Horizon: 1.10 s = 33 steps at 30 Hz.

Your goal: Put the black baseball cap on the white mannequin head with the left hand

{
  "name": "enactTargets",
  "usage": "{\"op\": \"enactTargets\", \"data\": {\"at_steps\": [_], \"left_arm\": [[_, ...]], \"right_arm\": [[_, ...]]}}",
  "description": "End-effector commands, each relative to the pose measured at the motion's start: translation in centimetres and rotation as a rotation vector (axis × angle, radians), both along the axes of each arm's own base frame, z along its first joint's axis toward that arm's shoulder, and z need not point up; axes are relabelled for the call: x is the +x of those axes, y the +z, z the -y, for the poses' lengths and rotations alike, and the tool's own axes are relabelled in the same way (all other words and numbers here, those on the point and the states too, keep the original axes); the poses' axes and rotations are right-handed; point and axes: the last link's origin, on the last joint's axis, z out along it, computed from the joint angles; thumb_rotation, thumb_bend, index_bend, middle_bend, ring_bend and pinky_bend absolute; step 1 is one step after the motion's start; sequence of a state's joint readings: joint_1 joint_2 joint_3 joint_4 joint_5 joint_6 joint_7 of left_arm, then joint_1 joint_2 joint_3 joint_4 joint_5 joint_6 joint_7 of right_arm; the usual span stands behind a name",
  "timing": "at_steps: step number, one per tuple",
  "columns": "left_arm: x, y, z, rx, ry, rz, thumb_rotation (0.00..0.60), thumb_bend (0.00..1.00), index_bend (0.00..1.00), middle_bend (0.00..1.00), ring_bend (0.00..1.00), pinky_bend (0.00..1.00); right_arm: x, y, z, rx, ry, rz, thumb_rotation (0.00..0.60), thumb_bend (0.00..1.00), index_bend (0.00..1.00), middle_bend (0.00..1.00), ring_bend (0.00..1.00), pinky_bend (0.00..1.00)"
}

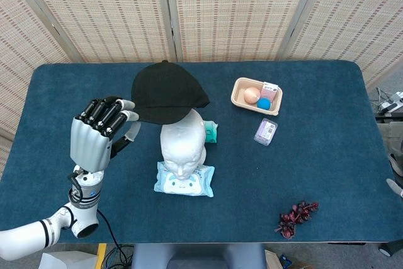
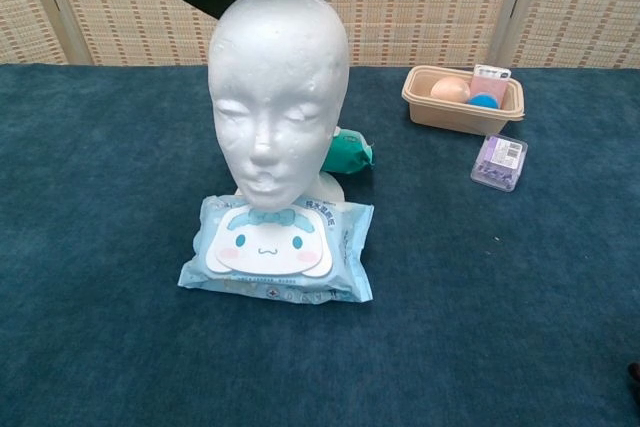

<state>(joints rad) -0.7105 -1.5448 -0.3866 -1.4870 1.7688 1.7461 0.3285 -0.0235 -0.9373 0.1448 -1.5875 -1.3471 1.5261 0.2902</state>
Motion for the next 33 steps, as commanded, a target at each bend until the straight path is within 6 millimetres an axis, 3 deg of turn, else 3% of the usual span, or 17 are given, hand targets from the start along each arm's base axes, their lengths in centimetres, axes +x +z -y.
{"op": "enactTargets", "data": {"at_steps": [1,18,33], "left_arm": [[0.1,-0.3,0.0,0.007,0.002,0.001,0.600,0.46,0.68,0.50,0.40,0.50],[-0.4,-0.7,0.5,0.043,-0.024,0.035,0.600,0.46,0.69,0.52,0.41,0.50],[-1.2,-3.1,2.4,0.015,-0.040,0.025,0.600,0.46,0.69,0.52,0.41,0.50]], "right_arm": [[-0.2,0.3,-0.1,0.009,-0.015,-0.004,0.600,0.09,0.33,0.36,0.31,0.38],[-0.1,0.5,-0.7,0.039,-0.038,-0.050,0.600,0.10,0.33,0.36,0.31,0.38],[-0.8,1.4,-1.3,0.050,-0.079,-0.096,0.600,0.10,0.33,0.36,0.31,0.38]]}}
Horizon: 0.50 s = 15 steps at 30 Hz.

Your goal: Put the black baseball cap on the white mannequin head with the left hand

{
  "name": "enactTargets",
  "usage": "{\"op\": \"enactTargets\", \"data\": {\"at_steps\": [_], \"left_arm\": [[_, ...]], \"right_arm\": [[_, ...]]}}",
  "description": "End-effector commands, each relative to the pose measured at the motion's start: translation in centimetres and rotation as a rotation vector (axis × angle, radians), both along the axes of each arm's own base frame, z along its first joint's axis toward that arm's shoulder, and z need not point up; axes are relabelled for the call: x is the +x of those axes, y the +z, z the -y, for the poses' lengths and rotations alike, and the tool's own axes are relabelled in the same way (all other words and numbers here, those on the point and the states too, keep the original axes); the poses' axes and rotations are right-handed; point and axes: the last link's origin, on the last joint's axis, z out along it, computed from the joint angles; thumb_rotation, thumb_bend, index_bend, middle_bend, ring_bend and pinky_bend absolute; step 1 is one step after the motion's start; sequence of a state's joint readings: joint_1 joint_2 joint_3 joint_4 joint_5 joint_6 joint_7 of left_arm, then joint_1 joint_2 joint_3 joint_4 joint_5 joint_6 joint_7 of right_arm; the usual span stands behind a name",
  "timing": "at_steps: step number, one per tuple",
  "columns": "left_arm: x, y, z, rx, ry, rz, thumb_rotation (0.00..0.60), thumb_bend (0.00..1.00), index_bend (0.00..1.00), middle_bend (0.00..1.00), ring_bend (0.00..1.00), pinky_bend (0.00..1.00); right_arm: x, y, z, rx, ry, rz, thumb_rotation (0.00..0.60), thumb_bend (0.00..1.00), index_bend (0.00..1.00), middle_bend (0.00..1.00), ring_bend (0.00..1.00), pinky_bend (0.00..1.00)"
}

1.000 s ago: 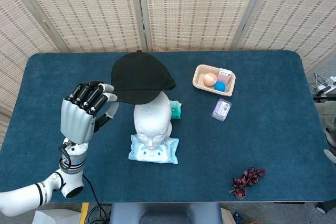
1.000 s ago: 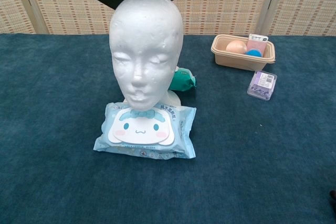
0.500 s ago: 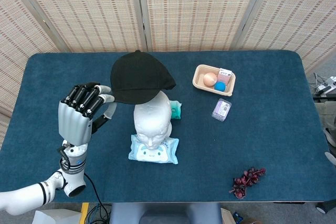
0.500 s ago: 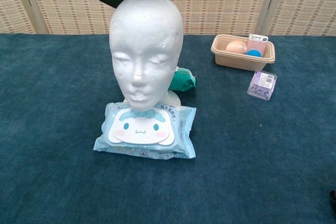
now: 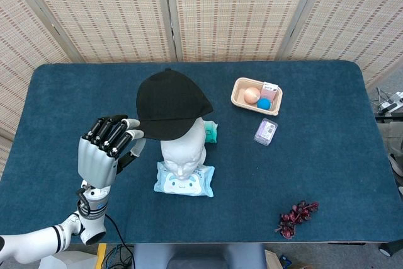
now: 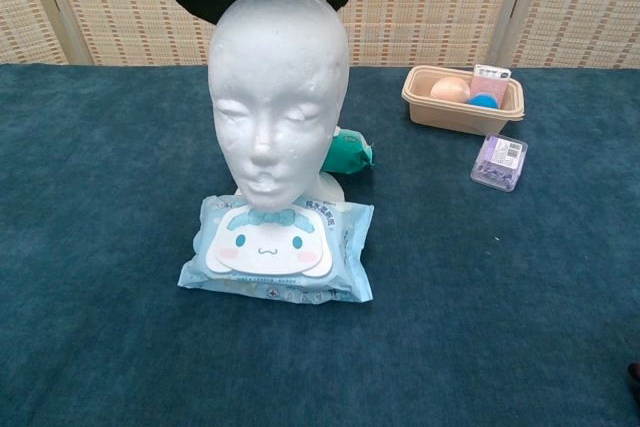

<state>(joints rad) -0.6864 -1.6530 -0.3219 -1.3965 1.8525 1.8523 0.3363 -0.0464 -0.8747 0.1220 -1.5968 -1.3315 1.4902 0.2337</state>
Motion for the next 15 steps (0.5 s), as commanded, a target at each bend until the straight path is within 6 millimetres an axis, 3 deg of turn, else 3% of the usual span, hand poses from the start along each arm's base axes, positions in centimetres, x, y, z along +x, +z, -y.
{"op": "enactTargets", "data": {"at_steps": [1,15], "left_arm": [[-0.2,-0.3,0.4,-0.004,-0.005,-0.004,0.600,0.46,0.69,0.52,0.41,0.50],[-0.9,-2.2,2.1,-0.006,-0.039,-0.046,0.600,0.46,0.70,0.52,0.41,0.50]], "right_arm": [[0.0,0.0,0.0,0.001,0.001,0.001,0.600,0.10,0.33,0.36,0.31,0.38],[-0.1,0.2,0.1,-0.007,-0.002,0.005,0.600,0.10,0.33,0.36,0.31,0.38]]}}
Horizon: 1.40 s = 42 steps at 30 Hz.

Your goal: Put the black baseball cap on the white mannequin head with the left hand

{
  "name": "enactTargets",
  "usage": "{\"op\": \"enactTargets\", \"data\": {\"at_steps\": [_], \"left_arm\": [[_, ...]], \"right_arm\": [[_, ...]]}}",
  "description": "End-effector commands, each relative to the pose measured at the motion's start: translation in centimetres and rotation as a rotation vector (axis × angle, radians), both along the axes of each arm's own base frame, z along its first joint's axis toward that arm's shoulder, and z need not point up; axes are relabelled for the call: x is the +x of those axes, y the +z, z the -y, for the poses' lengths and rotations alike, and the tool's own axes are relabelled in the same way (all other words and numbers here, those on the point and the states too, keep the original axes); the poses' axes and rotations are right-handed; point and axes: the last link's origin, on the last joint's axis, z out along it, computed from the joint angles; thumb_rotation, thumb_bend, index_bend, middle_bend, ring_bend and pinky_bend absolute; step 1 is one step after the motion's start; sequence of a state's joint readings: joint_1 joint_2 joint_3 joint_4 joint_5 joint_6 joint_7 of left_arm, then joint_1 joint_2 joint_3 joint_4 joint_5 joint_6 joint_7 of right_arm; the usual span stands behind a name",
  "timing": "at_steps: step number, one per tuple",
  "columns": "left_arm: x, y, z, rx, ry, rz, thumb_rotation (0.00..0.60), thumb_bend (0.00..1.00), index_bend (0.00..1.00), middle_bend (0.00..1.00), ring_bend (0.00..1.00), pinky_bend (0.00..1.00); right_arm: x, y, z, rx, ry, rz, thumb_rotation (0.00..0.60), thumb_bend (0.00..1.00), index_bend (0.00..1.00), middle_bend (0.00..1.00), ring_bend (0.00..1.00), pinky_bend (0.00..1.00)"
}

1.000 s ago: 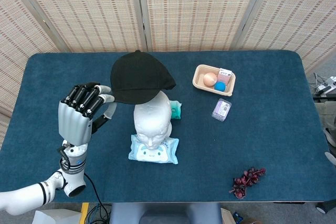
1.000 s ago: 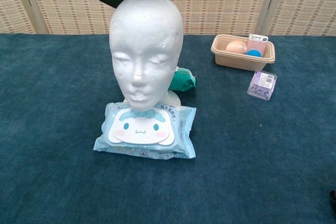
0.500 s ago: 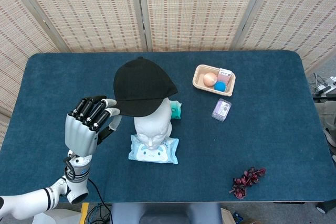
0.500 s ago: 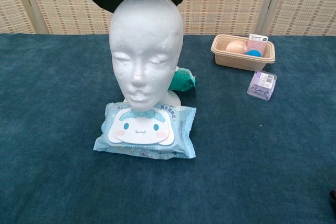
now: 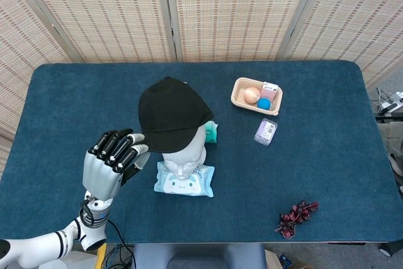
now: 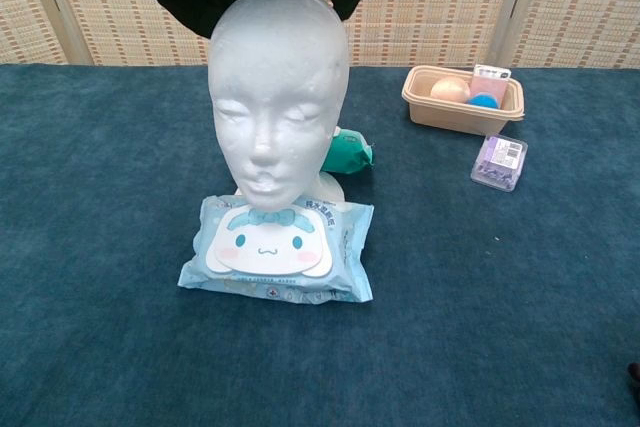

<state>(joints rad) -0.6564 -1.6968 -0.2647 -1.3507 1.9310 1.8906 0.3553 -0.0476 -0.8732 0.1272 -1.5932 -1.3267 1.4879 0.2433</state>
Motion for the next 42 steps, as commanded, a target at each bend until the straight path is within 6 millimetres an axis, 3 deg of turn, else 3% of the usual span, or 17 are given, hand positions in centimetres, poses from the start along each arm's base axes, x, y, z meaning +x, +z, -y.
{"op": "enactTargets", "data": {"at_steps": [1,42], "left_arm": [[-0.1,-0.5,0.4,-0.010,-0.010,-0.017,0.600,0.46,0.70,0.52,0.41,0.50],[-2.0,-5.3,2.9,-0.120,-0.099,-0.203,0.600,0.46,0.69,0.52,0.41,0.50]], "right_arm": [[0.0,0.0,0.0,0.000,0.000,0.001,0.600,0.10,0.33,0.36,0.31,0.38],[-0.2,0.3,0.1,-0.008,-0.012,0.003,0.600,0.10,0.33,0.36,0.31,0.38]]}}
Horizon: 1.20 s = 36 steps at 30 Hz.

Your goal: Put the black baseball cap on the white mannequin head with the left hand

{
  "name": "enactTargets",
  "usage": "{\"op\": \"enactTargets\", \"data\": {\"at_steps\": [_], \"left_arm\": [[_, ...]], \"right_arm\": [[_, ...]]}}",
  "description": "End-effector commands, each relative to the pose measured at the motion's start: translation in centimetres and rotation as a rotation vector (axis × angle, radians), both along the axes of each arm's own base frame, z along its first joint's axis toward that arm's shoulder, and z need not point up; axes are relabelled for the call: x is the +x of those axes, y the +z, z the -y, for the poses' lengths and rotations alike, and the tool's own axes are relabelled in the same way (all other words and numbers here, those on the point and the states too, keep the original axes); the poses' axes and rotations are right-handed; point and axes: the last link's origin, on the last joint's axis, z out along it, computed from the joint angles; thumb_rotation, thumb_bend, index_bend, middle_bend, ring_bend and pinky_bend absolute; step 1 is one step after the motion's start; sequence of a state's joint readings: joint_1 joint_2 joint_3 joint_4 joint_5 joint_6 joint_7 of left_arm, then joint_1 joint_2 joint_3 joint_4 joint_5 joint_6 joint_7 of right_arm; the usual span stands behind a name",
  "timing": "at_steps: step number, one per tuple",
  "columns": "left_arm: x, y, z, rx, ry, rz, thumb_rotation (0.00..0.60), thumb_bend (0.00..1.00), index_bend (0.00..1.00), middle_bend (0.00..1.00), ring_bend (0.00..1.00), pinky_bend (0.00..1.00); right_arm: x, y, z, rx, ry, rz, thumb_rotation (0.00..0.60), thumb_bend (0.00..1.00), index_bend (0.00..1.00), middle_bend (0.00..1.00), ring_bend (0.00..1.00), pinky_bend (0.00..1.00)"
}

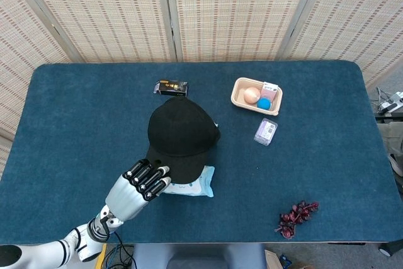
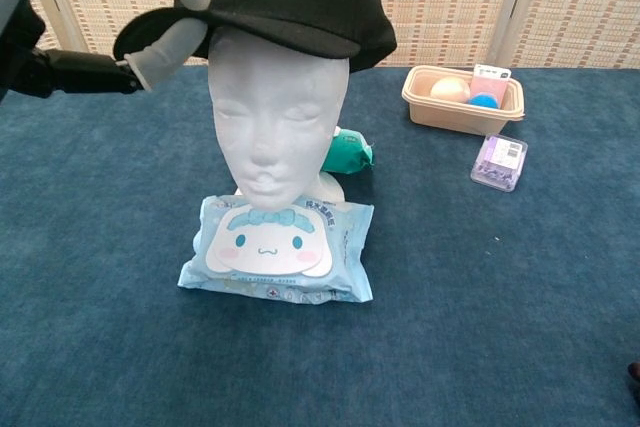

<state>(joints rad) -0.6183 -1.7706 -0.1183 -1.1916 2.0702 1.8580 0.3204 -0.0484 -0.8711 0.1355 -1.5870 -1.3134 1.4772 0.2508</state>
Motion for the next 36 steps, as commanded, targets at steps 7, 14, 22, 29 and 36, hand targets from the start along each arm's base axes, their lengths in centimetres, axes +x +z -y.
{"op": "enactTargets", "data": {"at_steps": [7,14,22,29,36], "left_arm": [[-0.4,-0.6,0.2,-0.019,-0.004,-0.028,0.600,0.46,0.68,0.52,0.41,0.49],[-0.8,-1.0,0.2,-0.029,0.009,-0.053,0.600,0.46,0.67,0.51,0.41,0.48],[-1.4,-1.2,0.4,-0.046,0.018,-0.077,0.600,0.46,0.65,0.50,0.41,0.46],[-2.1,-1.2,0.7,-0.066,0.012,-0.103,0.600,0.46,0.62,0.48,0.39,0.45],[-2.6,-1.1,0.8,-0.079,0.017,-0.112,0.600,0.39,0.52,0.47,0.38,0.44]], "right_arm": [[0.0,0.0,0.0,-0.001,-0.001,0.000,0.600,0.10,0.33,0.36,0.31,0.38],[0.0,0.0,0.0,-0.003,-0.002,0.001,0.600,0.10,0.33,0.36,0.31,0.38],[0.0,0.0,0.1,-0.003,-0.003,0.002,0.600,0.10,0.33,0.36,0.31,0.38],[0.0,0.0,0.1,-0.002,-0.004,0.002,0.600,0.10,0.33,0.36,0.31,0.38],[0.0,0.0,0.1,-0.003,-0.005,0.003,0.600,0.10,0.33,0.36,0.31,0.38]]}}
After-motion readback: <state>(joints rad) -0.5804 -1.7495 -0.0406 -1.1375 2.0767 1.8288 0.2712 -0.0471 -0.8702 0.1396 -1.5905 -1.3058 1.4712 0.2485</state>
